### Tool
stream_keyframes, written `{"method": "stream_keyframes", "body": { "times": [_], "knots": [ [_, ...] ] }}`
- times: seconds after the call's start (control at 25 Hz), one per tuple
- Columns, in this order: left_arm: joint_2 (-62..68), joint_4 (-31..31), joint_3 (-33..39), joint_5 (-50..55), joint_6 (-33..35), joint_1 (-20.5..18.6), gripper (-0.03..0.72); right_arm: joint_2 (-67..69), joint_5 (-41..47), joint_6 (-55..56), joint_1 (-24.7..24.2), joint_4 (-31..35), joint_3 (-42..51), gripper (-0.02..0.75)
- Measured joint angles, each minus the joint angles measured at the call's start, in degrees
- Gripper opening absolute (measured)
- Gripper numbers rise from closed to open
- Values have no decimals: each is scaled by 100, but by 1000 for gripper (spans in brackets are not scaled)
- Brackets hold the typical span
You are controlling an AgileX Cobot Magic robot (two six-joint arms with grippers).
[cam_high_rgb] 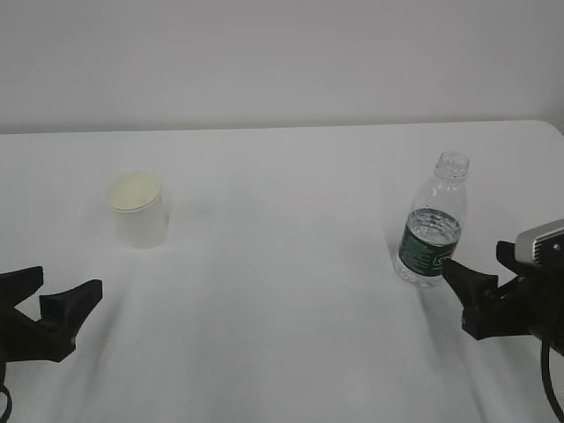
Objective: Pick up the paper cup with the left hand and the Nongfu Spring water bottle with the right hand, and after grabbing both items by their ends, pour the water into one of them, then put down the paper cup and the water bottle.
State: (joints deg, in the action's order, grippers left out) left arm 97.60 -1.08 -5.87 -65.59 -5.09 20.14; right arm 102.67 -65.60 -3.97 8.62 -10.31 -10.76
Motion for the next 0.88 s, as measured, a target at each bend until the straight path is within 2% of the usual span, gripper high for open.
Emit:
{"method": "stream_keyframes", "body": {
  "times": [0.88],
  "knots": [
    [0,0,0,0,0,0,592,941,-2,-9,0,-155,-876,575]
  ]
}}
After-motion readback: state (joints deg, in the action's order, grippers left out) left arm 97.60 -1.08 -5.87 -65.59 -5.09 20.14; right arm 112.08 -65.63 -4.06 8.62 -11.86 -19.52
